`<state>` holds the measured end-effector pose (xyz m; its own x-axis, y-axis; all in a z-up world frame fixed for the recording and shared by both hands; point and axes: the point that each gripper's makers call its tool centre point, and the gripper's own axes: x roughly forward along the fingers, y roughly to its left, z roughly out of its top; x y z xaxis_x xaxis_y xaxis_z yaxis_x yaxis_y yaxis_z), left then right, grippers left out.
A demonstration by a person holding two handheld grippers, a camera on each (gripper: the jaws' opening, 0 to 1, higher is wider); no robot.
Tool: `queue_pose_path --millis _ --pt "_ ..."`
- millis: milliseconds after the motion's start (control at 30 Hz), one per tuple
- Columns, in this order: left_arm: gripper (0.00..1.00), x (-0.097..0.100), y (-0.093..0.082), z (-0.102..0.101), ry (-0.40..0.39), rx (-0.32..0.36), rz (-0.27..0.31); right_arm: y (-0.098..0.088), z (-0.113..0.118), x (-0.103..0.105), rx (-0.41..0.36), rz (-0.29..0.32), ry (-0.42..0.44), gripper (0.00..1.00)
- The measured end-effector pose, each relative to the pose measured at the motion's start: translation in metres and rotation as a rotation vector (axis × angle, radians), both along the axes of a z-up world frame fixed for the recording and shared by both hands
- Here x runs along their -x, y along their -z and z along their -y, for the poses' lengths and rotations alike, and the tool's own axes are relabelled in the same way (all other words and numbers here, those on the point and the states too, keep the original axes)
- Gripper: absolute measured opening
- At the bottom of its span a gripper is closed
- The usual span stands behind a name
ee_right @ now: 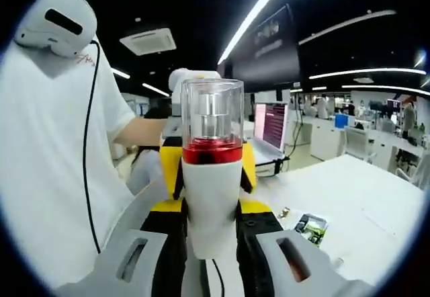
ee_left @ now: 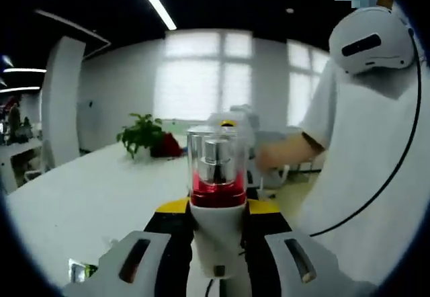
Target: Arrange the skincare products in the storage area until every visible bottle or jar stands upright without overlapping.
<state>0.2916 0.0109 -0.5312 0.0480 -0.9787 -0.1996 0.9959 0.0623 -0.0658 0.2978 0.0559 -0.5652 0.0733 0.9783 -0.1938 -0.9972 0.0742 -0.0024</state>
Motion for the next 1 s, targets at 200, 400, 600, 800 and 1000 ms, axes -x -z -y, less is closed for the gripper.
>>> queue_pose_path --millis 200,400,600,800,1000 --pt "0.23 -0.013 0.020 0.004 0.024 -0.043 -0.004 0.018 0.004 -0.013 0.035 0.008 0.028 0.26" --pt "0.24 -0.028 0.043 0.007 0.028 -0.055 -0.041 0.042 0.009 -0.028 0.061 0.001 0.064 0.26" --pt "0.24 -0.043 0.073 0.011 0.026 -0.067 -0.072 0.074 0.016 -0.042 0.114 -0.004 0.102 0.26" --pt "0.24 -0.054 0.102 0.019 0.050 -0.112 -0.055 0.102 0.024 -0.055 0.169 -0.011 0.135 0.26" --pt "0.25 -0.066 0.127 0.028 0.064 -0.134 -0.077 0.128 0.032 -0.069 0.223 -0.022 0.170 0.26"
